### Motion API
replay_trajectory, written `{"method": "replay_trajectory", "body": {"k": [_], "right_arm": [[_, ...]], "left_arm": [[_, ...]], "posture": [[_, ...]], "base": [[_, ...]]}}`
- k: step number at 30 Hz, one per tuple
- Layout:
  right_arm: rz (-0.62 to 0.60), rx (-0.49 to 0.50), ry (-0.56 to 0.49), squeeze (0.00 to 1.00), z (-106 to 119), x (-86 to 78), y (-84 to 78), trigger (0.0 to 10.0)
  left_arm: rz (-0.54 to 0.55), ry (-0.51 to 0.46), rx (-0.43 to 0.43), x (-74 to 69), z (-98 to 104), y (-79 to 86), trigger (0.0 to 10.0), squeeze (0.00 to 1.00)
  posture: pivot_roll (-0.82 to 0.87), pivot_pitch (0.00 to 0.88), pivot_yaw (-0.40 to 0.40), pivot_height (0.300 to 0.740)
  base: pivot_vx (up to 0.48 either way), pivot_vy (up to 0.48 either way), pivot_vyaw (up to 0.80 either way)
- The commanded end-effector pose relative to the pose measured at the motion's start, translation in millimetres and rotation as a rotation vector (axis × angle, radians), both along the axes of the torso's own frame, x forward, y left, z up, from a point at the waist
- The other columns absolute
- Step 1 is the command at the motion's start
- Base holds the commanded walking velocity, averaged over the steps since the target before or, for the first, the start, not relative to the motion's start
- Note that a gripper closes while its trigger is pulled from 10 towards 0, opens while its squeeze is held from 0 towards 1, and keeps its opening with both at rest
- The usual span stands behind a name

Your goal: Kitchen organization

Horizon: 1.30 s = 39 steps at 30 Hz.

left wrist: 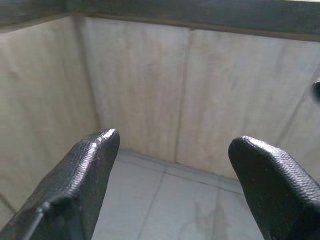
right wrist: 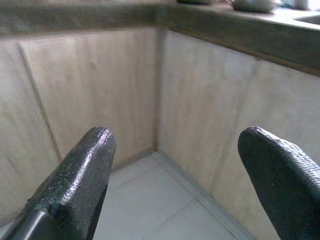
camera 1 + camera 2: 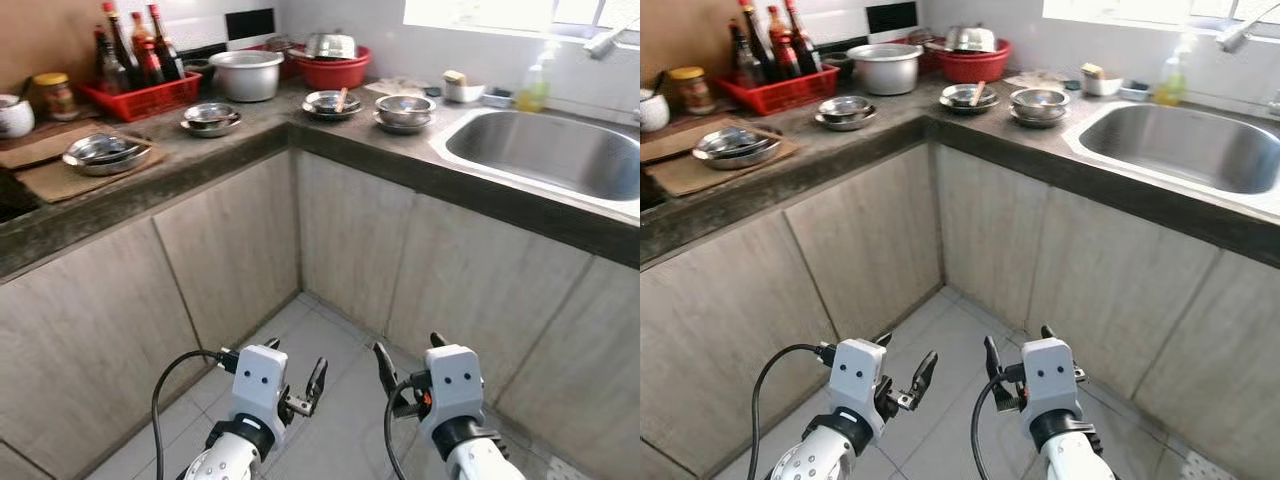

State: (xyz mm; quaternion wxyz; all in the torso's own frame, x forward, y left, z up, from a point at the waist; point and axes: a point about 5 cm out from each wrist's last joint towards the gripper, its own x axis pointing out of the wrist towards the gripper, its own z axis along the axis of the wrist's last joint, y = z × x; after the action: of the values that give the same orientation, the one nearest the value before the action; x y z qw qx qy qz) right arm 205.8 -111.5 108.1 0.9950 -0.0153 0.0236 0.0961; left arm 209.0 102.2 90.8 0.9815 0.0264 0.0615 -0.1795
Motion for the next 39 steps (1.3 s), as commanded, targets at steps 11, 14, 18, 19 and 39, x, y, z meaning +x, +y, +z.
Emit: {"method": "replay_trajectory", "body": {"k": [11,14,18,19,39], "right_arm": [[0.013,-0.013,0.001,0.00,-1.7,0.8,-3.0,10.0],[0.019,-0.016,-0.003,0.00,-1.2,0.6,-2.5,10.0],[0.027,-0.021,0.002,0.00,-2.4,1.1,-1.8,10.0],[0.031,-0.019,0.002,0.00,-2.4,1.2,-1.3,10.0],[0.059,-0.005,0.013,0.00,-3.4,2.8,2.1,10.0]], "left_arm": [[-0.019,0.003,-0.005,2.2,0.7,-7.5,10.0,0.00],[-0.017,0.004,-0.005,2.4,0.6,-7.7,10.0,0.00],[-0.010,0.010,-0.007,2.6,-0.3,-7.6,10.0,0.00],[-0.009,0.011,-0.007,2.6,-0.3,-7.5,10.0,0.00],[0.027,0.029,-0.015,5.2,-2.1,-3.4,10.0,0.00]], "posture": [[0.01,0.000,-0.013,0.740],[0.01,0.000,-0.014,0.740],[0.02,0.000,-0.015,0.740],[0.02,0.000,-0.017,0.740],[0.02,0.000,-0.019,0.740]], "base": [[0.341,0.000,0.07],[0.304,0.000,0.76],[0.253,0.000,0.80],[0.240,0.000,0.80],[0.000,0.000,0.10]]}}
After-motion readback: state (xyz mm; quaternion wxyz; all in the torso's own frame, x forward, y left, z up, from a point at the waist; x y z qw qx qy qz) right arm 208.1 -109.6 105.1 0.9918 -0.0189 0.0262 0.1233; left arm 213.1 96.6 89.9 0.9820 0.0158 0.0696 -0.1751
